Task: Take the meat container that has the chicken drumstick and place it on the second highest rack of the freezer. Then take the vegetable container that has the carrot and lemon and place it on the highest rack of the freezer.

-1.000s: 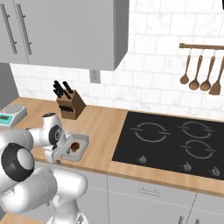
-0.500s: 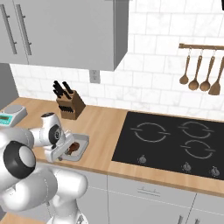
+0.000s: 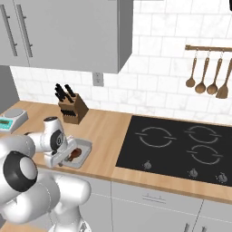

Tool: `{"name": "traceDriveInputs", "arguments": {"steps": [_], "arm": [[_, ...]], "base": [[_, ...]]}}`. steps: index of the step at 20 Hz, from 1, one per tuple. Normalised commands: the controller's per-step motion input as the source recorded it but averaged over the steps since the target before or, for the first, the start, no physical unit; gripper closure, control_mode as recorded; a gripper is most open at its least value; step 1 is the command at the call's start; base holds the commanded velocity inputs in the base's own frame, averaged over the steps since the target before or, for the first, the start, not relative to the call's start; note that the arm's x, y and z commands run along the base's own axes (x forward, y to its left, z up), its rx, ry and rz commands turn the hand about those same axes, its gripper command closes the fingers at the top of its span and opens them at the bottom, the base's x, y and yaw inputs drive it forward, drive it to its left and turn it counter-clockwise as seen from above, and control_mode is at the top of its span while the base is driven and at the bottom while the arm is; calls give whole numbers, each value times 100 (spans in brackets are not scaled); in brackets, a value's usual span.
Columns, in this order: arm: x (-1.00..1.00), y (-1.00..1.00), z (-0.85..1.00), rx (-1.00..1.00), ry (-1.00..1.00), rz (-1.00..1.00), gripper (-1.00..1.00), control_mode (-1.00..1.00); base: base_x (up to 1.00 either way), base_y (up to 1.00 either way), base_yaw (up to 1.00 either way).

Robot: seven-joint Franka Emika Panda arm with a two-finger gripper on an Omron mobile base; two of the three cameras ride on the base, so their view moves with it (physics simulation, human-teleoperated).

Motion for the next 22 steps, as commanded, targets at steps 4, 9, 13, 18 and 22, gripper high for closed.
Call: {"name": "traceDriveInputs", "arguments": {"steps": [4, 9, 13, 18, 22], "arm": [[-53, 0, -12, -3, -17, -4, 100, -100], [-30, 0, 11, 0, -1, 1, 100, -100], [-1, 0, 47, -3, 0, 8, 100, -100], [-10, 0, 78, -4, 0, 14, 100, -100], [-24, 0, 99, 0, 0, 28, 100, -100]], "base": [[0, 0, 0], [0, 0, 0], [0, 0, 0], [0, 0, 0], [0, 0, 0]]}}
